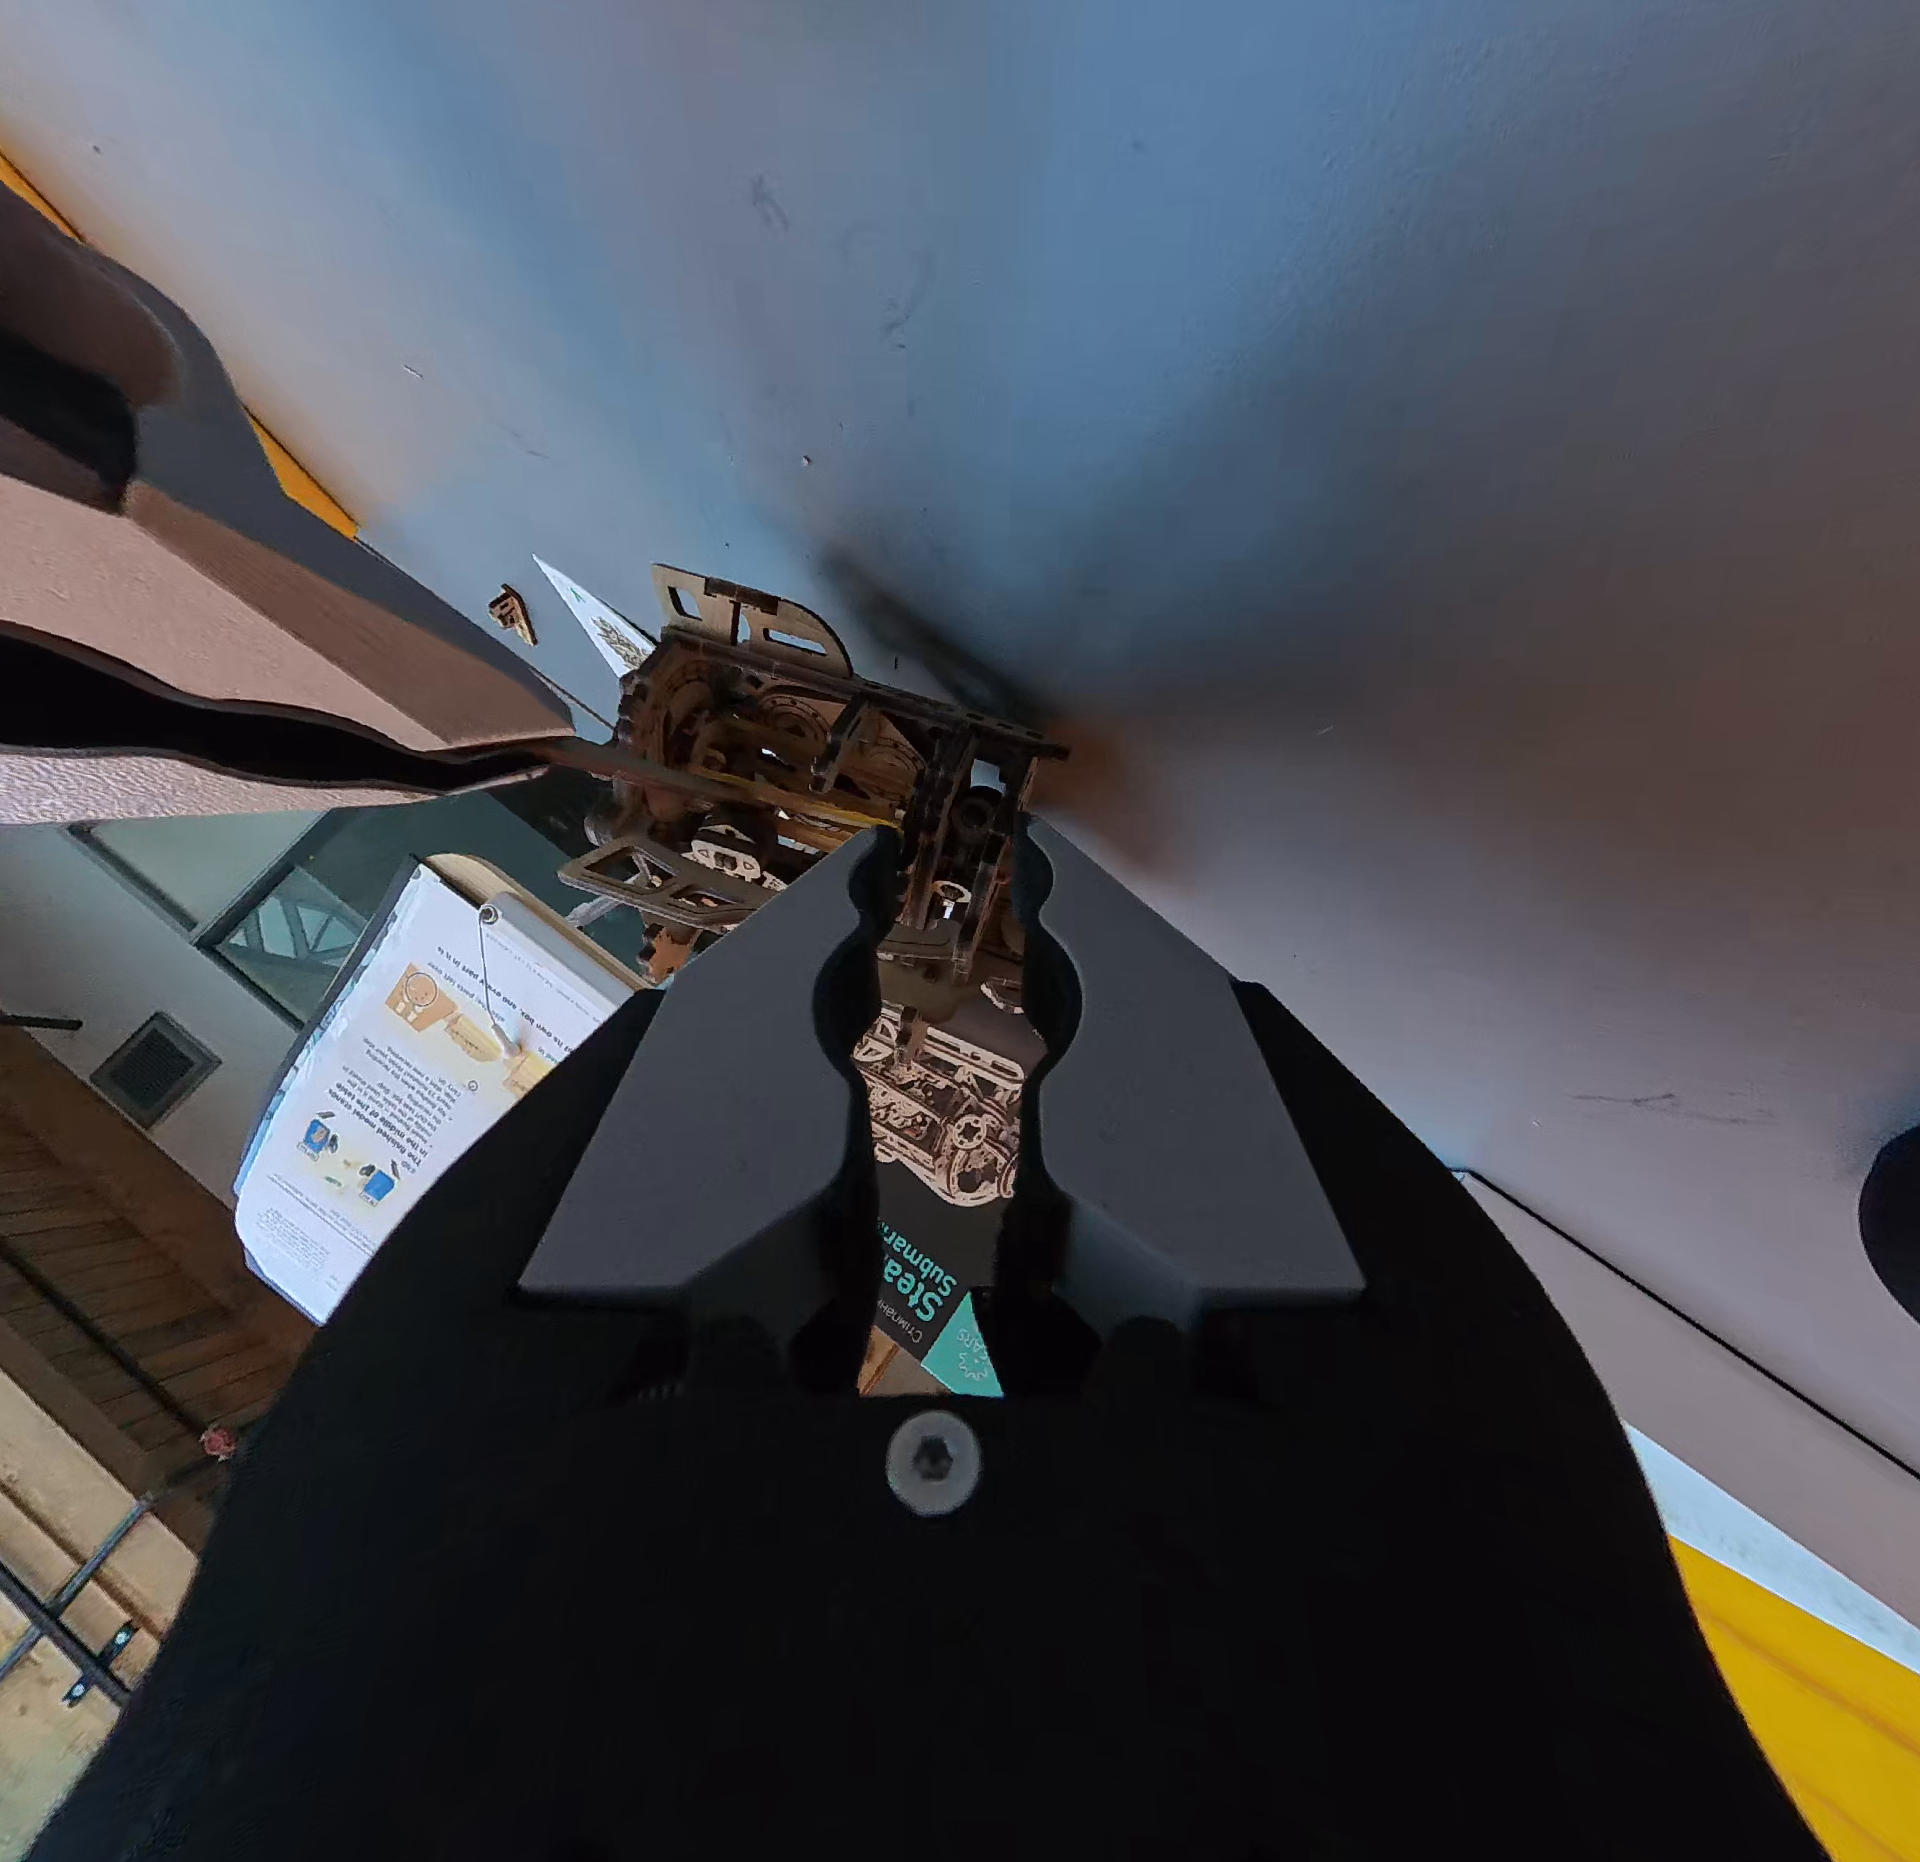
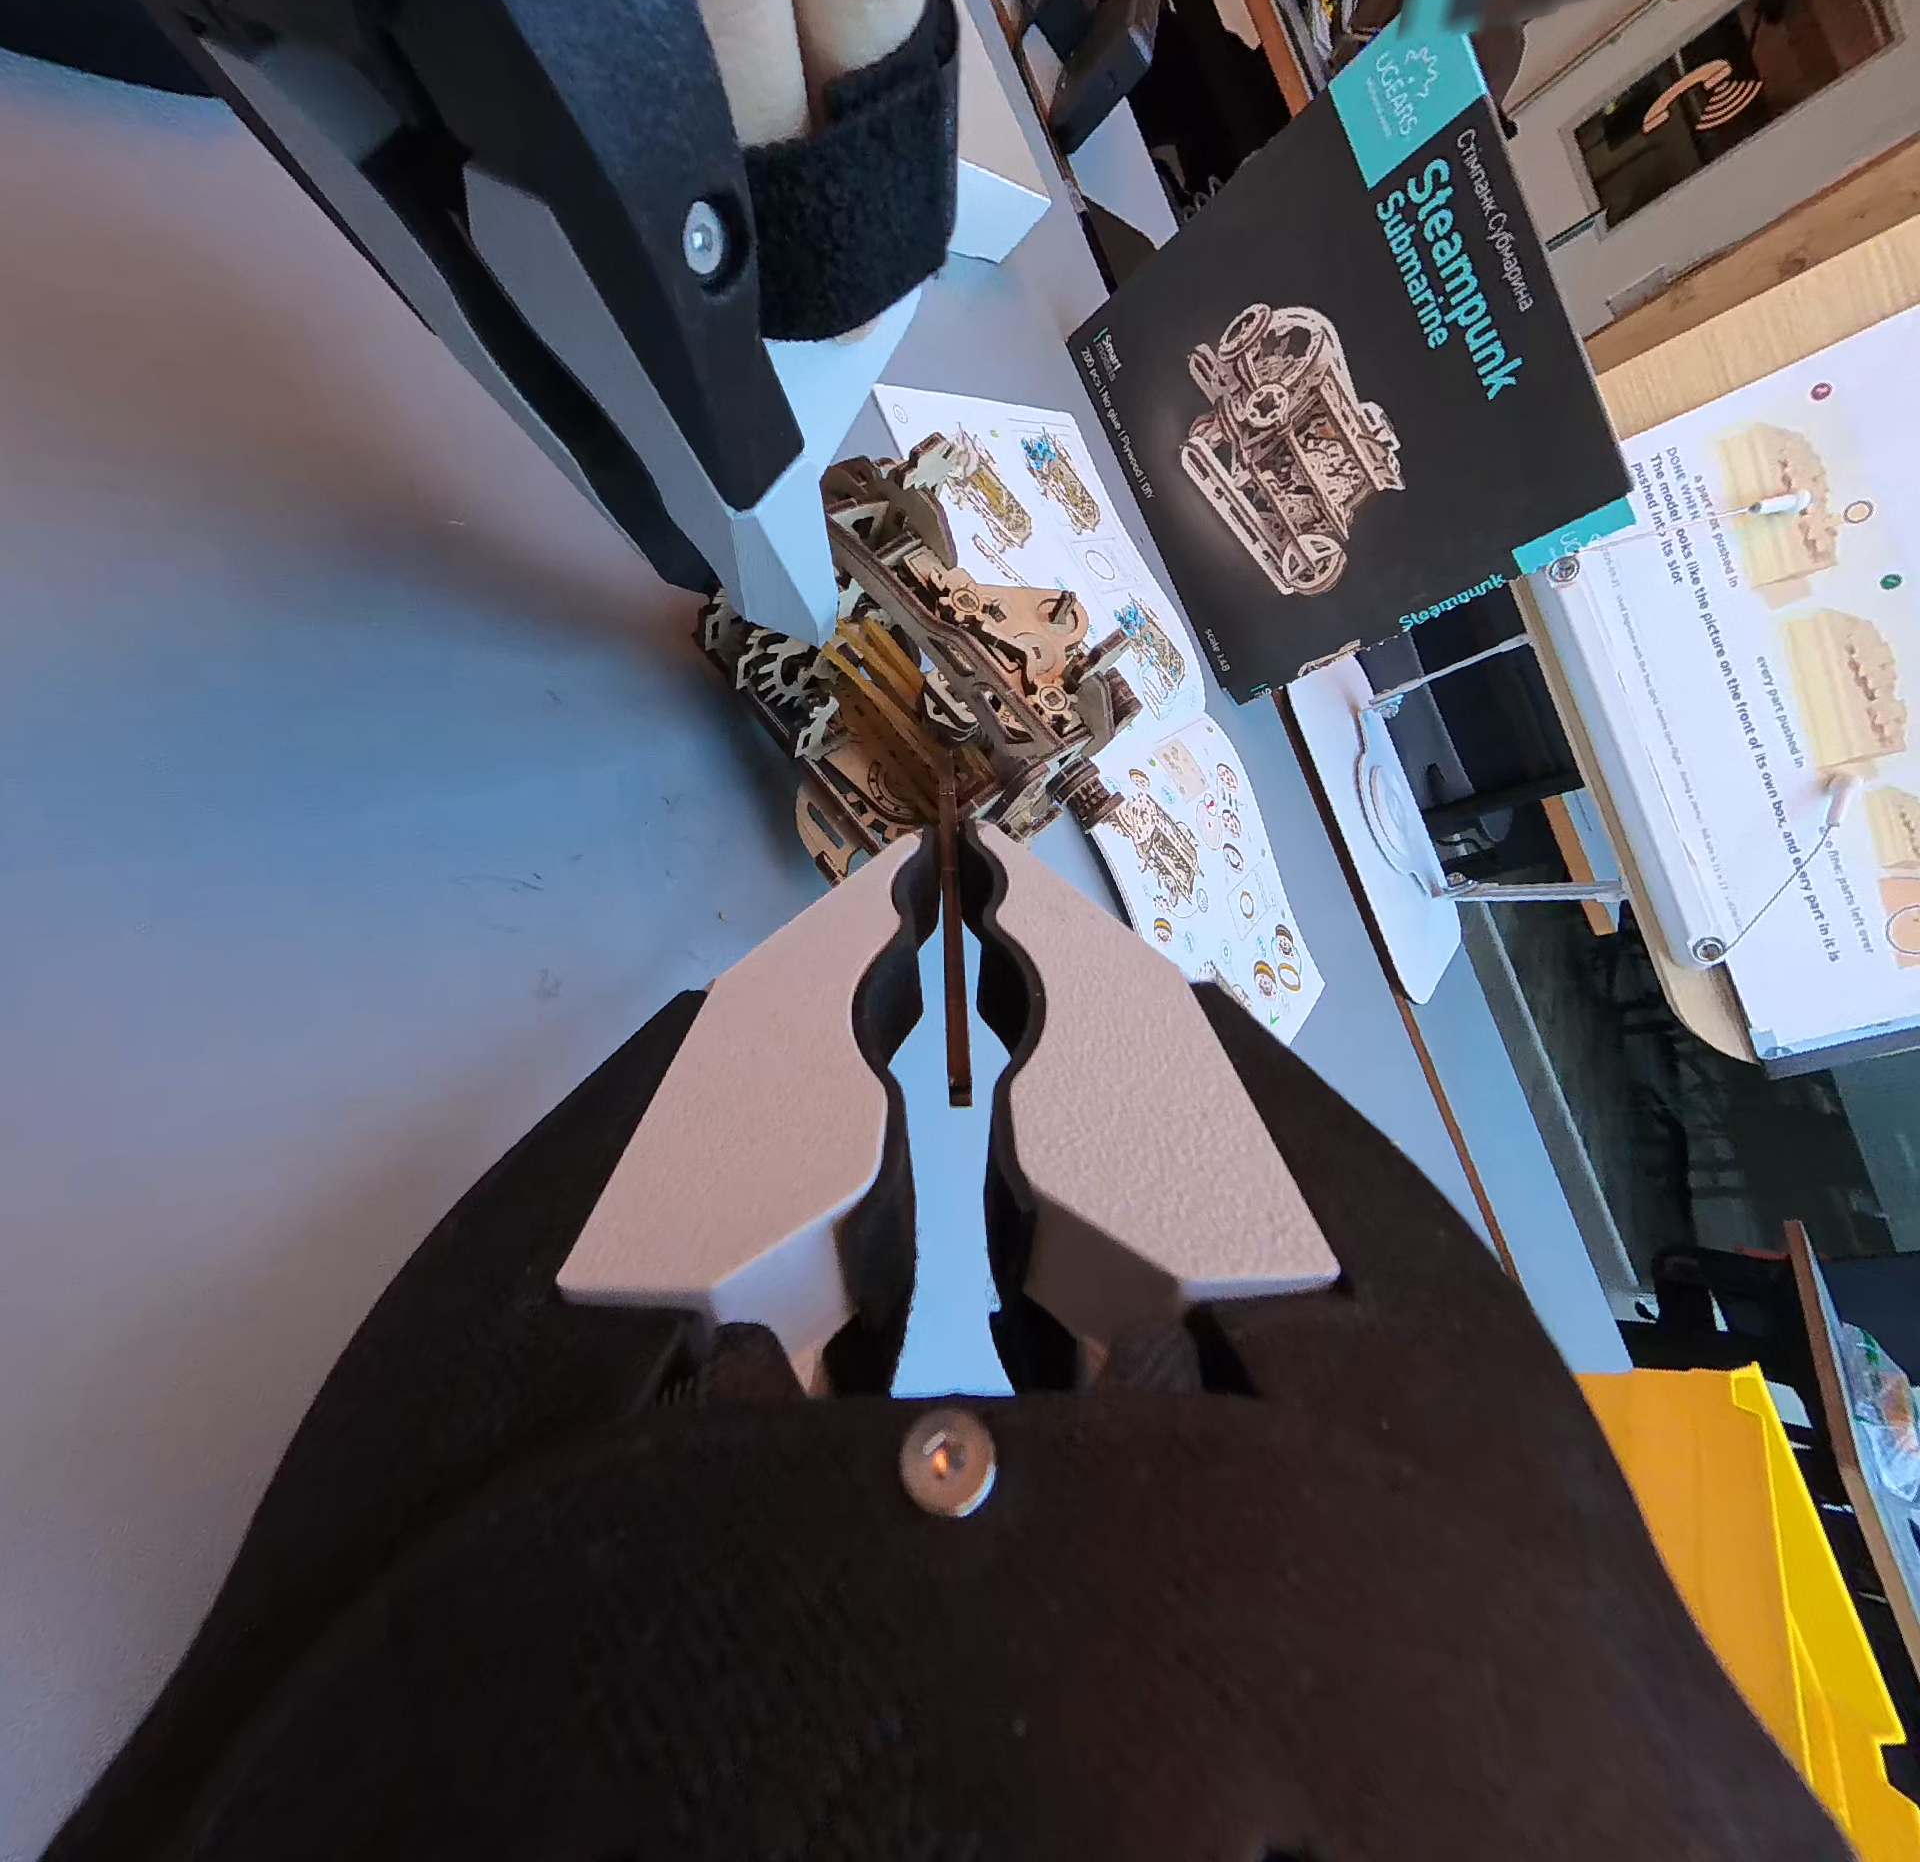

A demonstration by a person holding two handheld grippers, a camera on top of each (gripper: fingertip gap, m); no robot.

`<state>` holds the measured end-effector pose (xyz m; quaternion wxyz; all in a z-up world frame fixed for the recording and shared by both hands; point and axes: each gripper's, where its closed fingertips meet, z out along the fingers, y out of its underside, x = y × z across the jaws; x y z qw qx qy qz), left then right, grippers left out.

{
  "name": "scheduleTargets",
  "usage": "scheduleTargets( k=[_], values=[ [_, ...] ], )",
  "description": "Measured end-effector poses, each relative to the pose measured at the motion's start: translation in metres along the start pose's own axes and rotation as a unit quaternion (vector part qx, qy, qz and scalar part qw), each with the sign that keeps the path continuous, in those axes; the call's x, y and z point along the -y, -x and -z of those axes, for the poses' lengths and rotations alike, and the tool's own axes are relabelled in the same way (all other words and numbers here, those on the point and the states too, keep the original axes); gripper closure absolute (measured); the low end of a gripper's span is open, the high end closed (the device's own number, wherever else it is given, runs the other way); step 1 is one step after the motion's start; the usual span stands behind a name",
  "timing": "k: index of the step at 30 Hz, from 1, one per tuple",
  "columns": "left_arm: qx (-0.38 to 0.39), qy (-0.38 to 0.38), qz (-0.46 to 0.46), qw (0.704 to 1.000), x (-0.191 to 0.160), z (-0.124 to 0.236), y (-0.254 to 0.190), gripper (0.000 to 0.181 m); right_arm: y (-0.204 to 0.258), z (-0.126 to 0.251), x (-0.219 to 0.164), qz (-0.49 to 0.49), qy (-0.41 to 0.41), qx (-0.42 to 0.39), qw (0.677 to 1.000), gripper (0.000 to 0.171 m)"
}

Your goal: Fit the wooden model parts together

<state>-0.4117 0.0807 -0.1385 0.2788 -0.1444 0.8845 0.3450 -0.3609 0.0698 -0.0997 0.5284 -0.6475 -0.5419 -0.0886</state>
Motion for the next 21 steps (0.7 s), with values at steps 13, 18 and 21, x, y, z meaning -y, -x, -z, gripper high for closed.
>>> scheduleTargets(
  k=[13, 18, 21],
  values=[
    [0.002, 0.0, -0.007, 1.0, 0.002, 0.0, 0.0, 0.162, 0.01, 0.002, 0.007, 0.03, -0.014, 0.012, 0.999, 0.17],
    [0.004, 0.001, -0.009, 1.0, 0.002, 0.0, 0.0, 0.161, 0.018, 0.005, 0.014, 0.027, -0.039, 0.035, 0.998, 0.17],
    [0.006, 0.001, -0.011, 1.0, 0.003, 0.0, 0.0, 0.162, 0.022, 0.005, 0.016, 0.009, -0.053, 0.067, 0.996, 0.17]
  ],
)
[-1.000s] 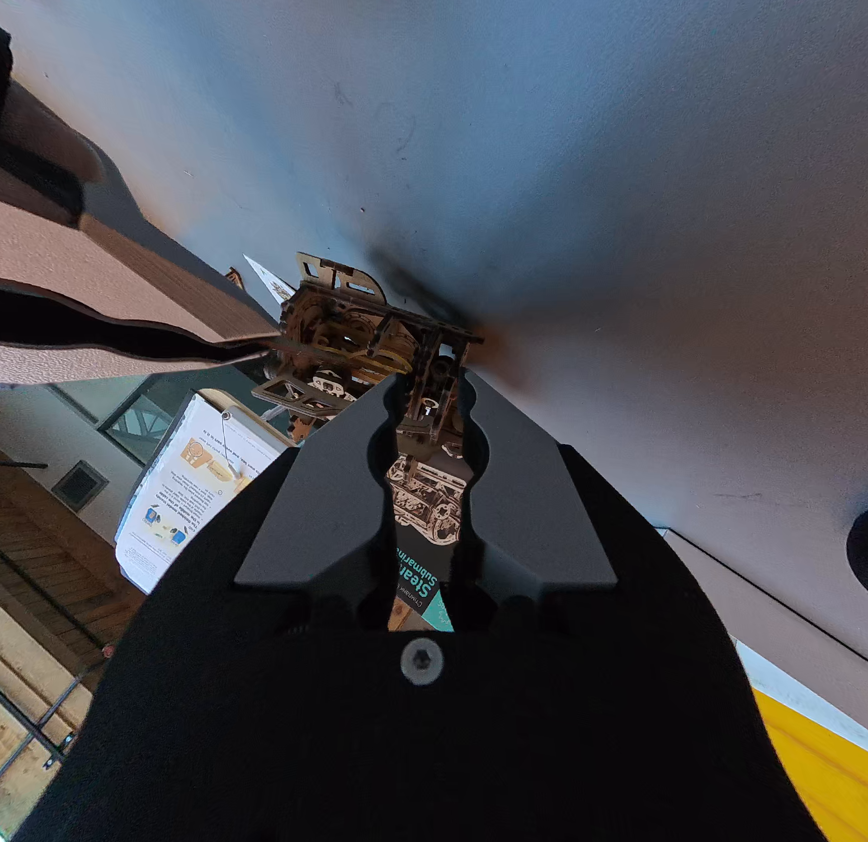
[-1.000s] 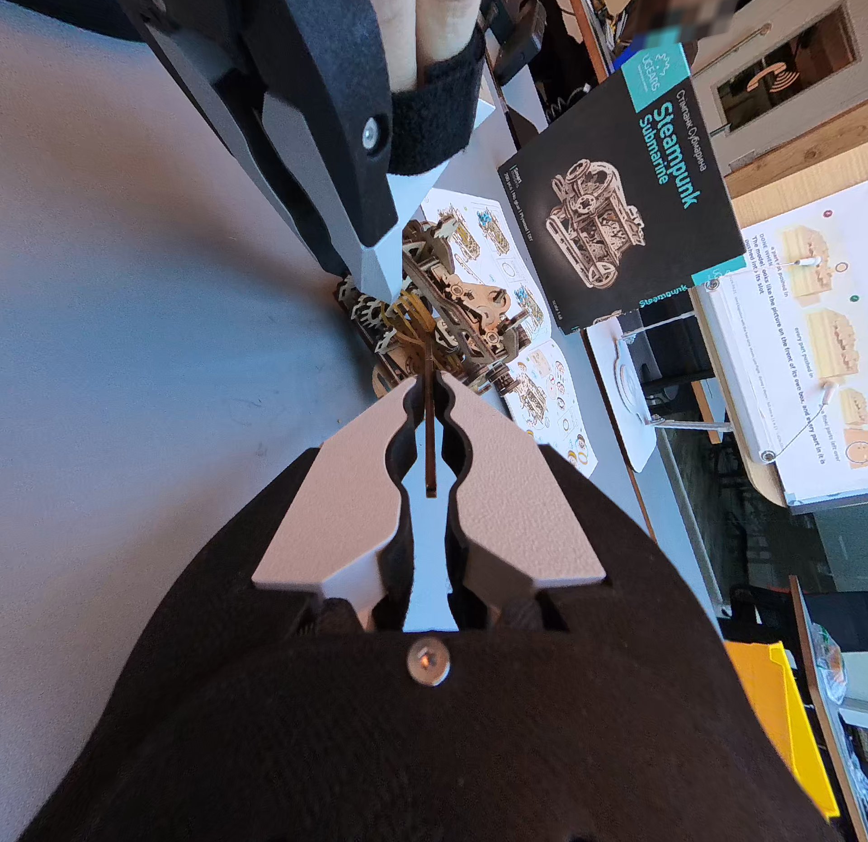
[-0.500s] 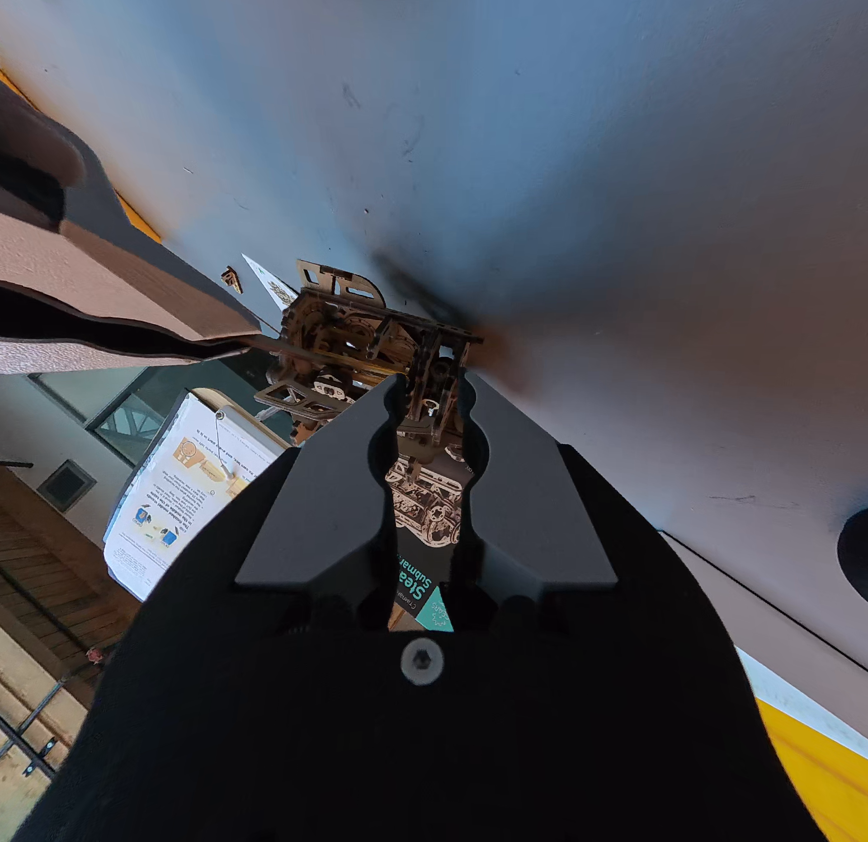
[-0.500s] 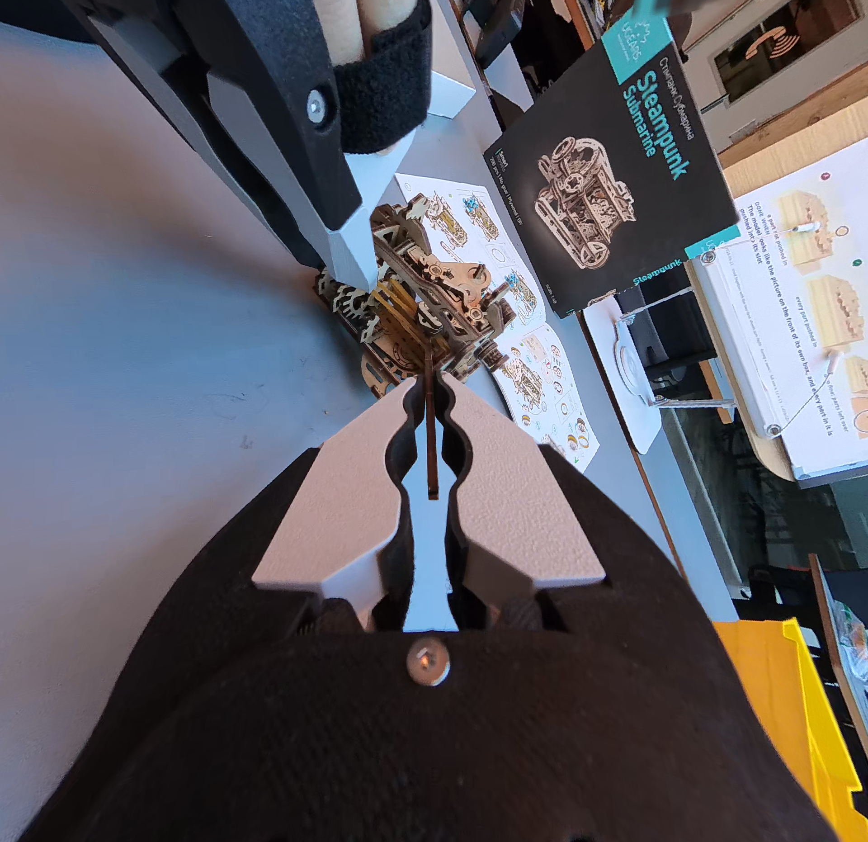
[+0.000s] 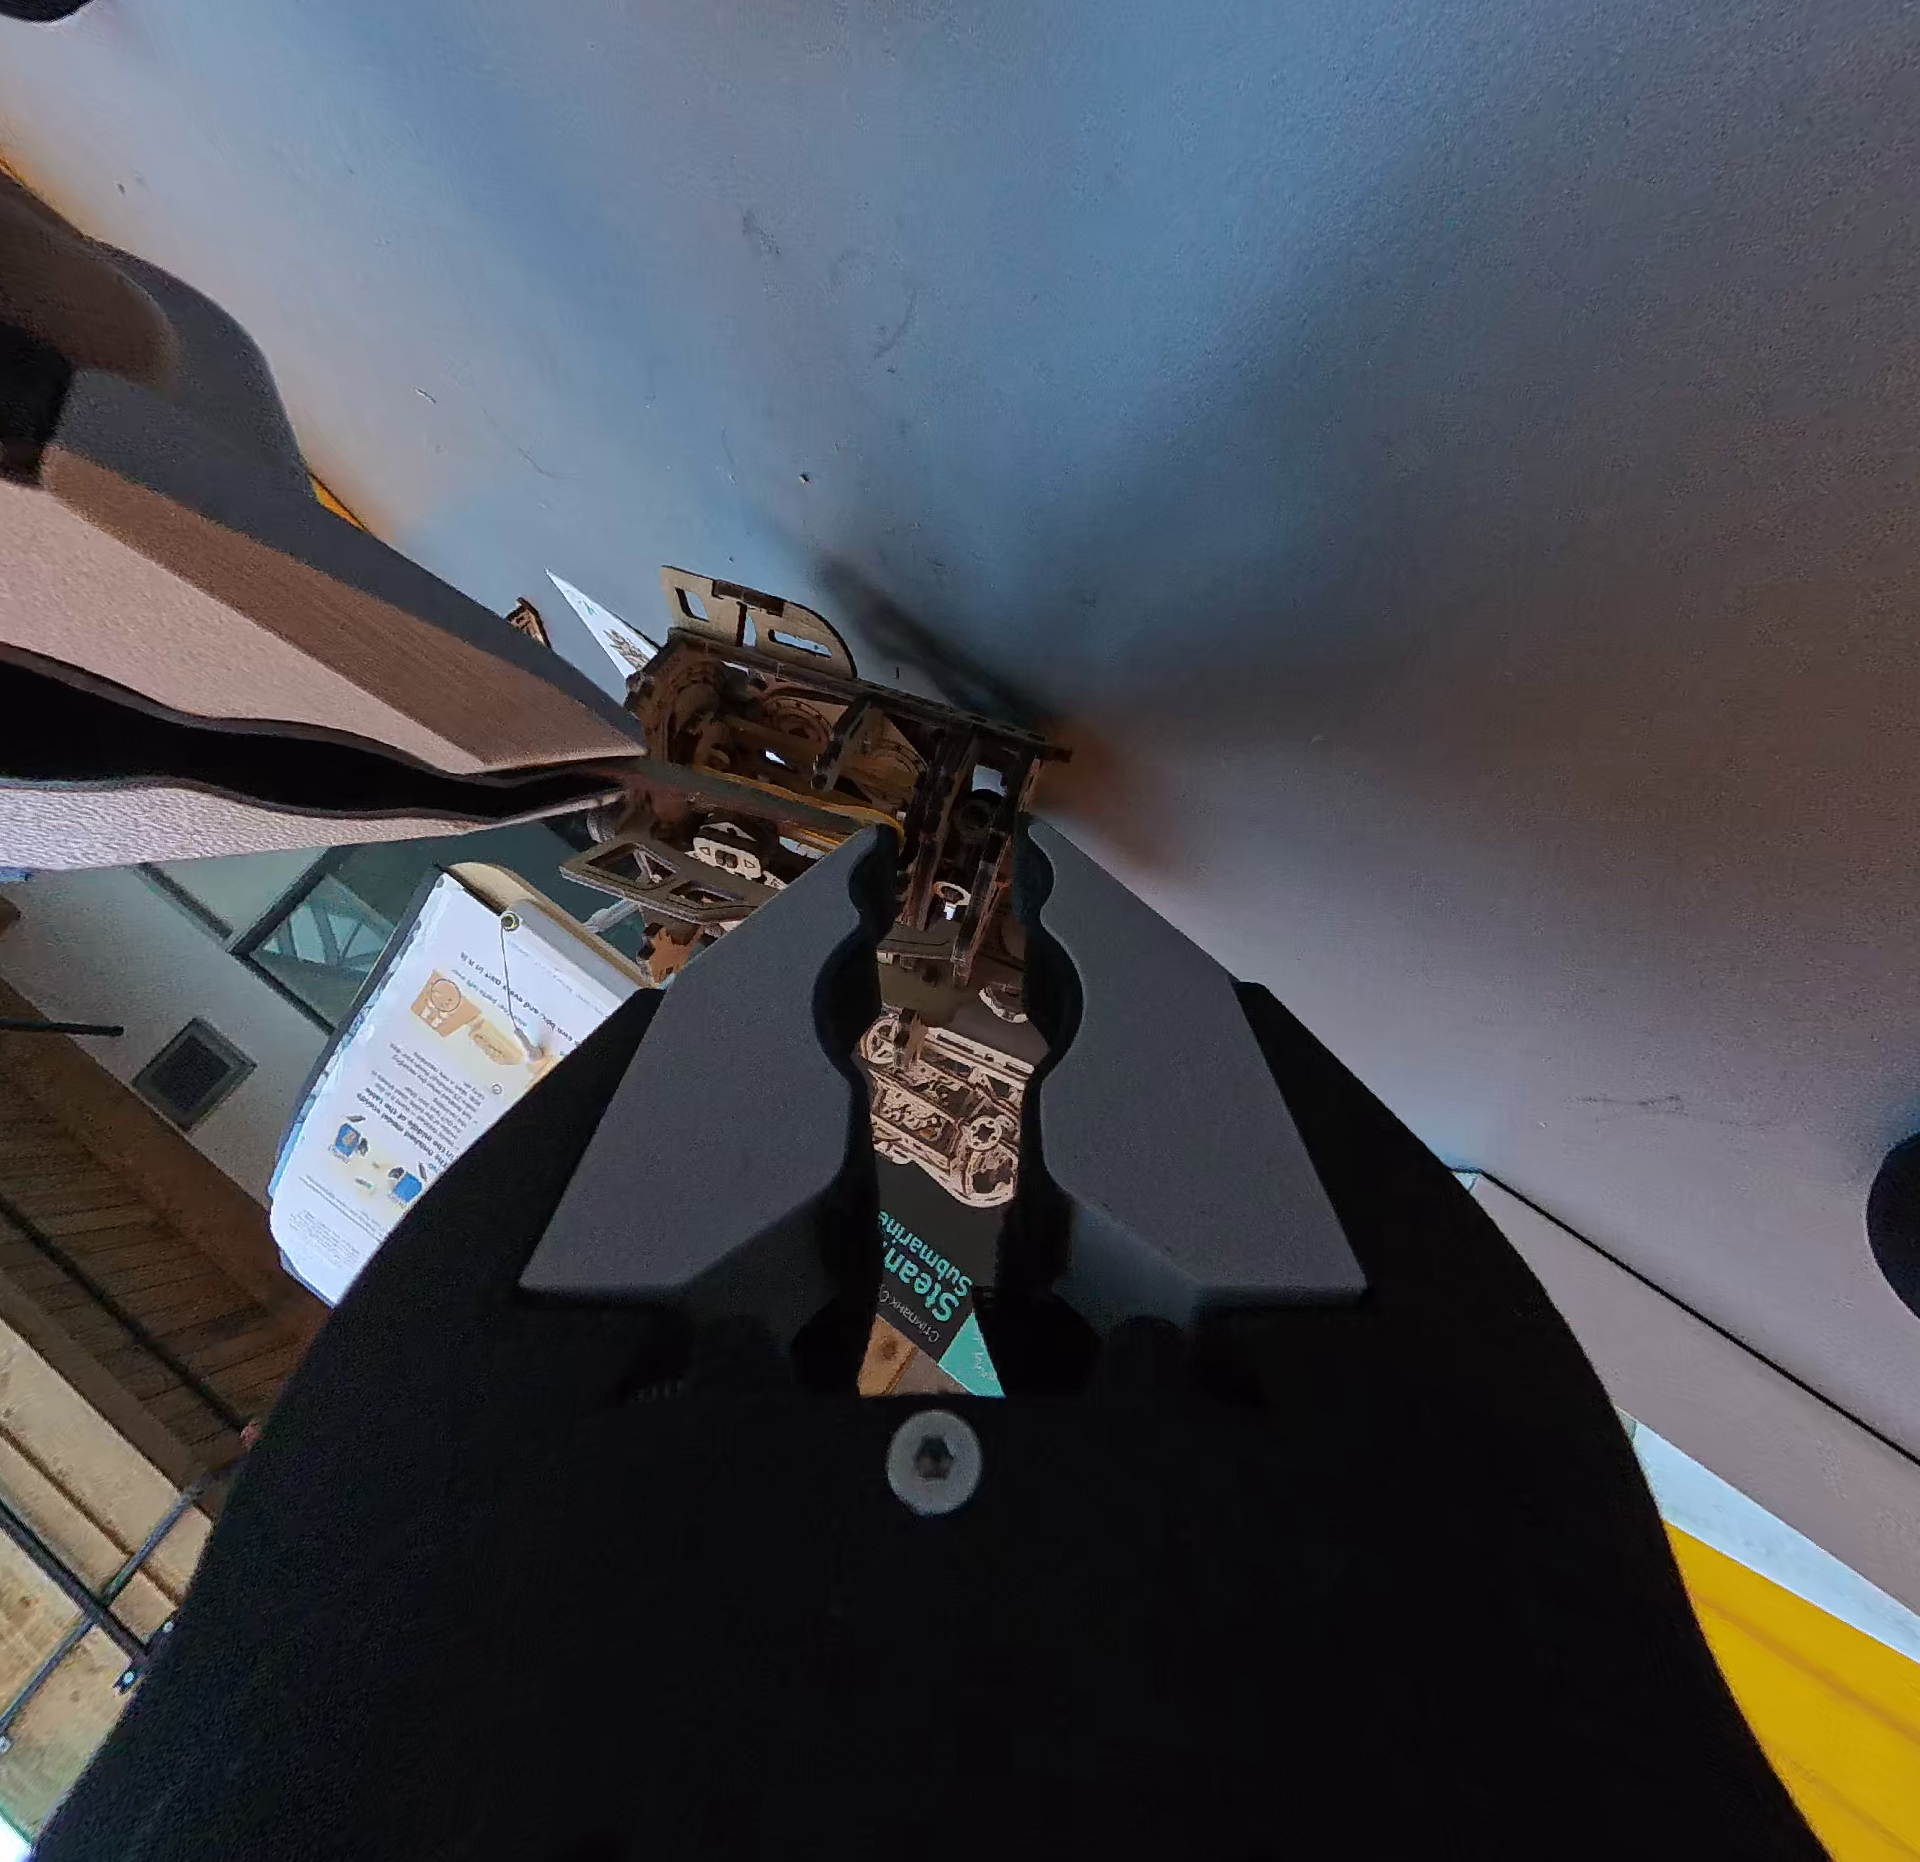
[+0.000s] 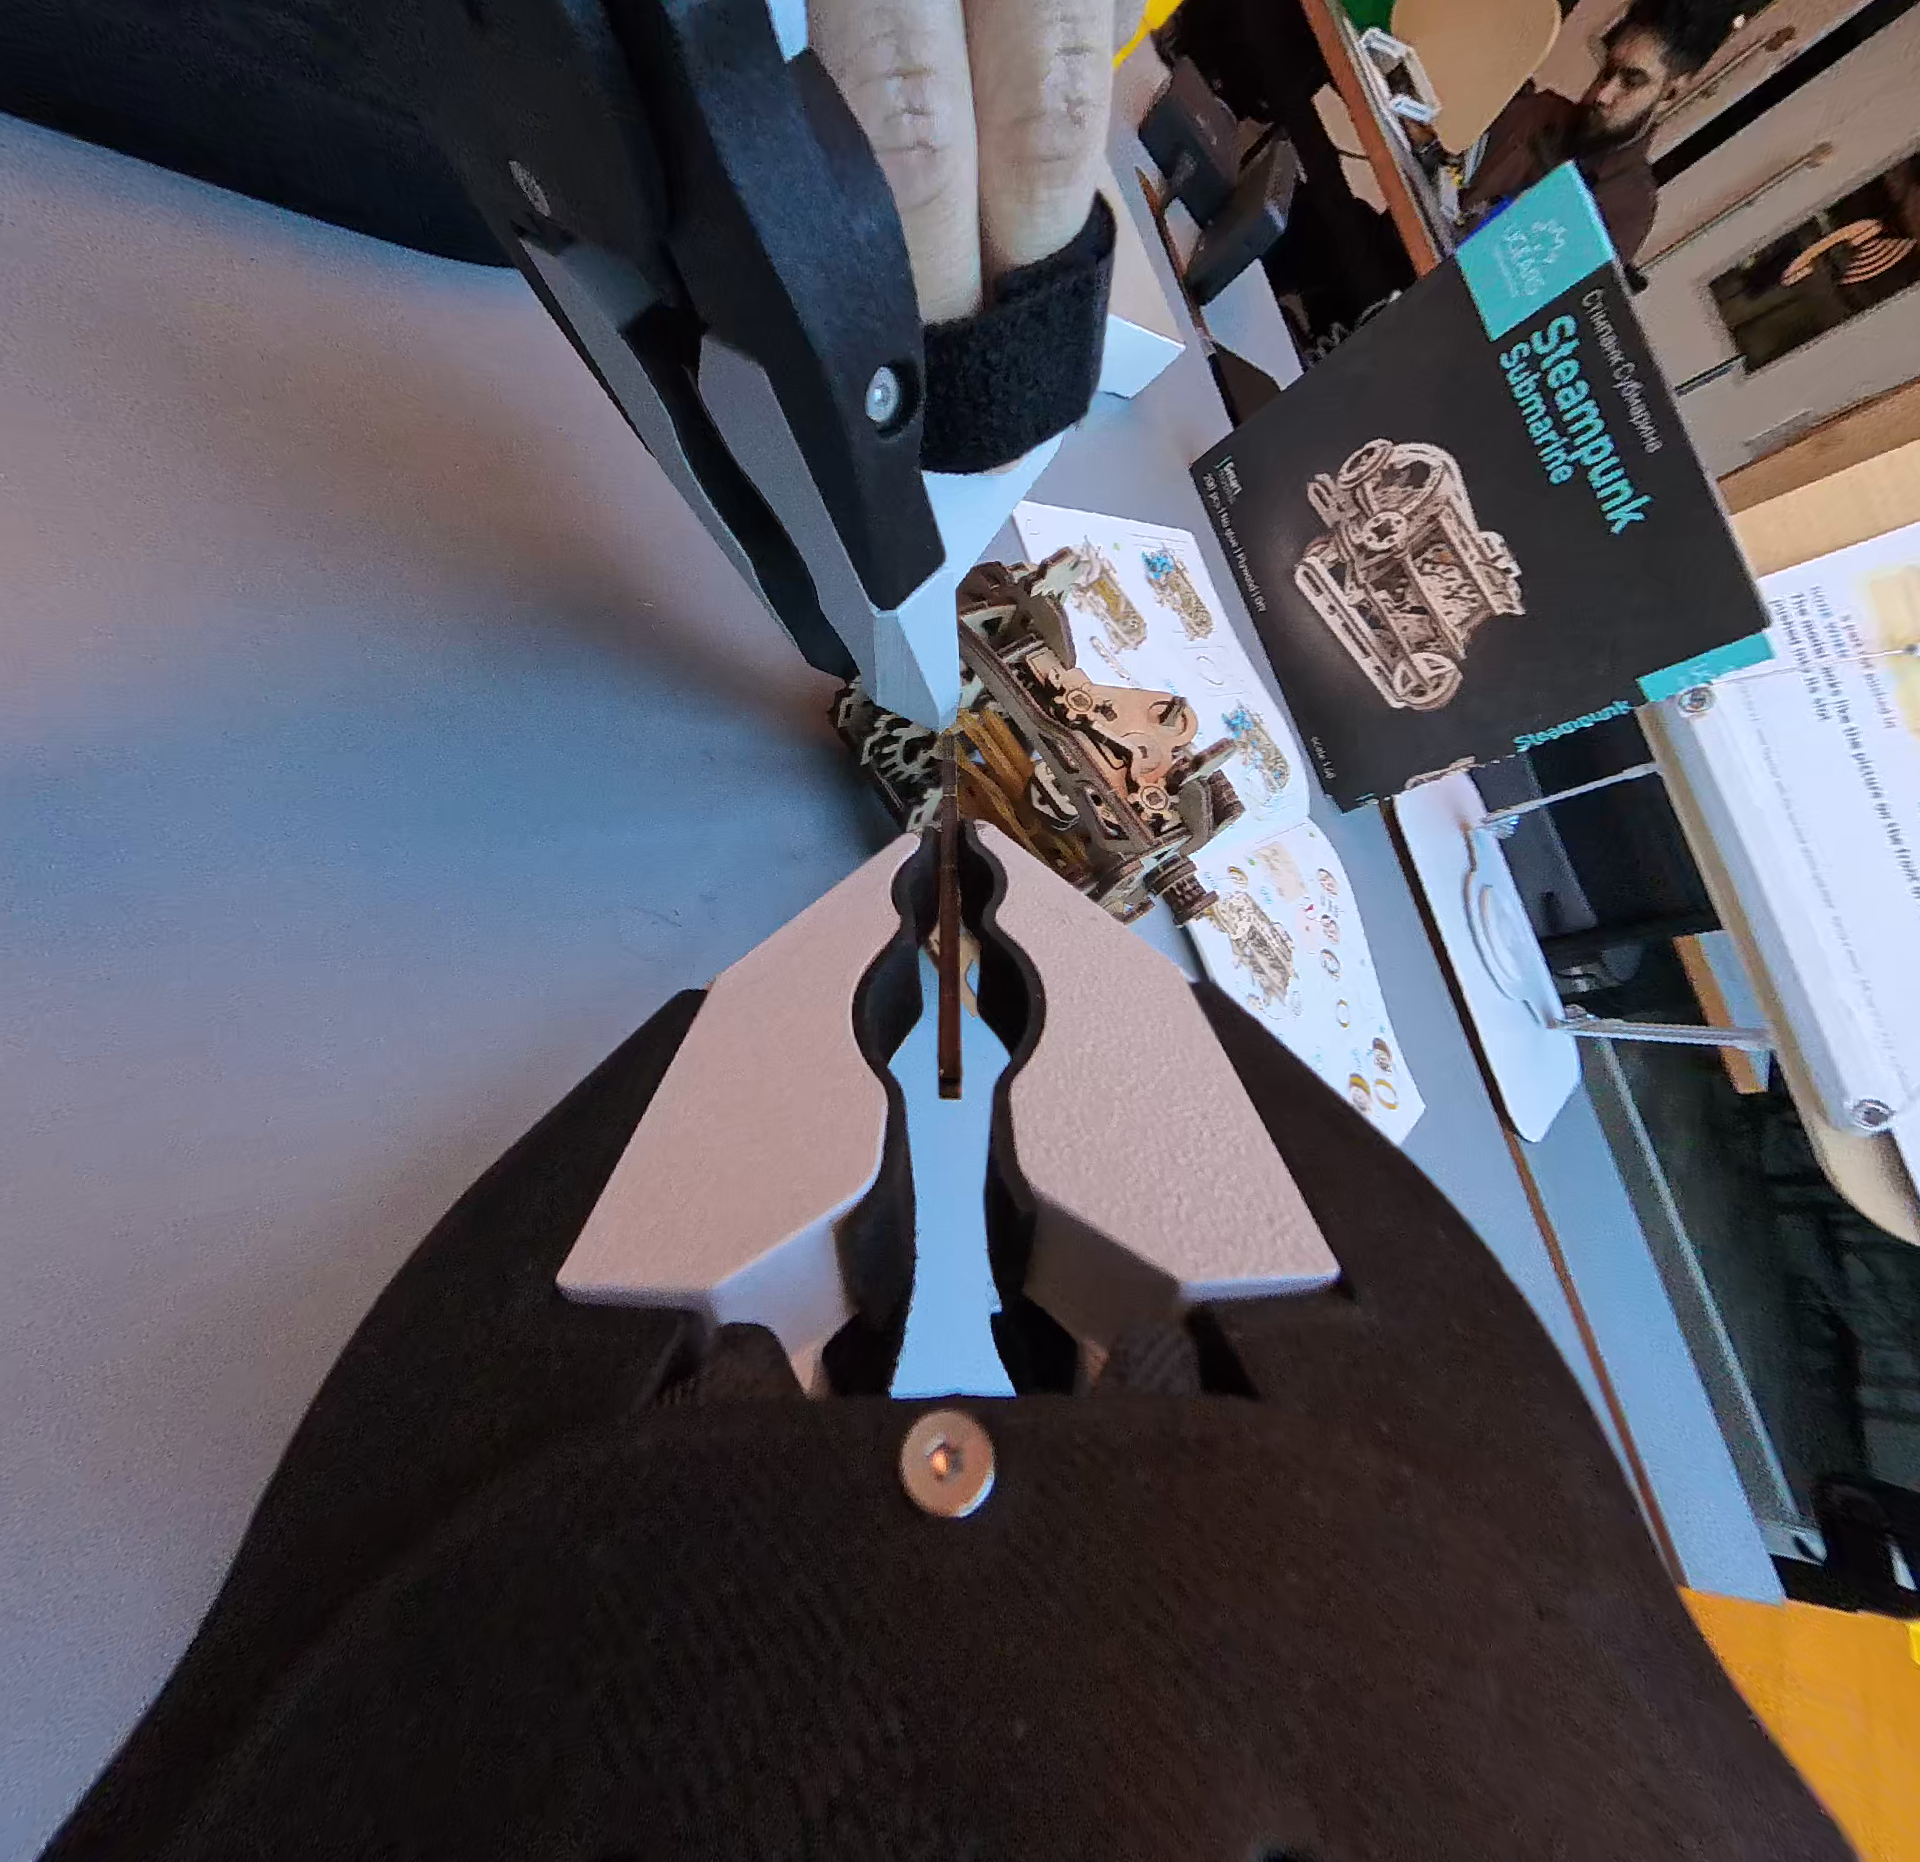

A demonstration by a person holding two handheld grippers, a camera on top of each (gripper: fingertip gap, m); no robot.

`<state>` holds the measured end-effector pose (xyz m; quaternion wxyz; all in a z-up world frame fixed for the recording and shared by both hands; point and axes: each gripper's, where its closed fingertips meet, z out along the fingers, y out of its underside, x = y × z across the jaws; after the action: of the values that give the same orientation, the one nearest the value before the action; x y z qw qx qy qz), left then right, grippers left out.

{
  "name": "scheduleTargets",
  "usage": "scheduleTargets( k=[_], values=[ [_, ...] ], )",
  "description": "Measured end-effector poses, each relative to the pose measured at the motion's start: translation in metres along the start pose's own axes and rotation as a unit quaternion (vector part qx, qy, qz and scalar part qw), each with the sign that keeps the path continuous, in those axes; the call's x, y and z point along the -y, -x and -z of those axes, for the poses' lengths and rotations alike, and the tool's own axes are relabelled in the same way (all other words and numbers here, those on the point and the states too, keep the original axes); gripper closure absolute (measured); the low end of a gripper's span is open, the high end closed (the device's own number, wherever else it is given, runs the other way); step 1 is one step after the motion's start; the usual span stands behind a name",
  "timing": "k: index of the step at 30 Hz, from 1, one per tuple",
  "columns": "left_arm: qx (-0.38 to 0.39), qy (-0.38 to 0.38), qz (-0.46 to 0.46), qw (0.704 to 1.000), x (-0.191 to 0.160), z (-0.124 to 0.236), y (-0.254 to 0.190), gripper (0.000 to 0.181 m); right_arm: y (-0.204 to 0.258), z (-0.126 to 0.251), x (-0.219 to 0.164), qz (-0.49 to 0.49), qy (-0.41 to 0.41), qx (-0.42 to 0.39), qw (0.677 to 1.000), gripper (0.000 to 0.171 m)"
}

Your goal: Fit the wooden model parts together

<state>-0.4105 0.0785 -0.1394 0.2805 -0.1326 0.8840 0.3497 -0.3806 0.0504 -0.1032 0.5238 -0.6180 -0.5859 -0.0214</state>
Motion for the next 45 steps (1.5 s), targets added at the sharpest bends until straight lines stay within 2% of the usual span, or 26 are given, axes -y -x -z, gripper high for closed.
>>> scheduleTargets(
  k=[28, 39, 45],
  values=[
    [0.011, 0.003, -0.009, 1.0, 0.002, 0.003, -0.003, 0.162, -0.008, -0.012, 0.003, 0.114, 0.004, 0.033, 0.993, 0.17],
    [0.015, -0.002, -0.012, 1.0, 0.002, 0.006, -0.006, 0.162, -0.014, -0.003, 0.002, 0.233, -0.021, 0.04, 0.971, 0.169],
    [0.018, -0.006, -0.018, 1.0, 0.003, 0.007, -0.007, 0.162, -0.017, -0.006, 0.001, 0.257, -0.021, 0.039, 0.965, 0.169]
  ],
)
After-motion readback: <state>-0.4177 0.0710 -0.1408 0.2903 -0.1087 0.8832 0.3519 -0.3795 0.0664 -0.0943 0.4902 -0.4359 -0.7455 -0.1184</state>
